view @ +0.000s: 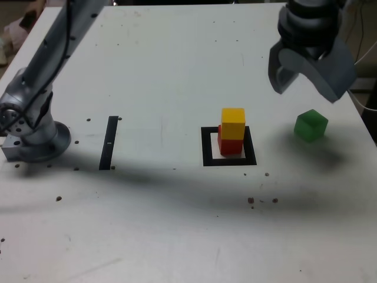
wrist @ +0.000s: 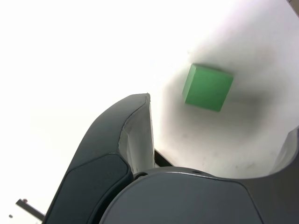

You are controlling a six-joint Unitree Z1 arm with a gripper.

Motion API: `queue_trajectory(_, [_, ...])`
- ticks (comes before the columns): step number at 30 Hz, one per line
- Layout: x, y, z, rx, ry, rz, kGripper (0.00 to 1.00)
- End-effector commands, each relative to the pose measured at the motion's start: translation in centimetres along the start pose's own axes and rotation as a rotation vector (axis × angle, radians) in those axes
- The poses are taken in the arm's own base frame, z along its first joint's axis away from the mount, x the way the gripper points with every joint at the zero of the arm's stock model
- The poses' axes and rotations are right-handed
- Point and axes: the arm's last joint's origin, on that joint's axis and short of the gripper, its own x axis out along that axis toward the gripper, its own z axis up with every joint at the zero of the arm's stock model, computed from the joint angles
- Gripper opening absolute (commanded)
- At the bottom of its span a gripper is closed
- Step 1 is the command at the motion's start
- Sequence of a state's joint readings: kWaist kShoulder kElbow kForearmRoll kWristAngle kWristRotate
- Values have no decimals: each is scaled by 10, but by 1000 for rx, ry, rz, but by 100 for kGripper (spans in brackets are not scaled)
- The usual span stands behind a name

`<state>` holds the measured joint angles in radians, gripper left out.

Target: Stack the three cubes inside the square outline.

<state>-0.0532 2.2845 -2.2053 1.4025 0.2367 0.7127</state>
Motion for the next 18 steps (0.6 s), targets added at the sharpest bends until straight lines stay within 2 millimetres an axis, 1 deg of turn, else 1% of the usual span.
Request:
queue_trajectory(1, [3,4,3,3,-4,3,98])
queue_trajectory(5, [13,7,10,10,0,-1,98])
queue_trajectory(8, [26,10,14,13,11,-15,97])
queue_trajectory(13, [46,16,17,10,32,-40,97])
queue_trajectory(18, [58,18,18,9,45,-52,96])
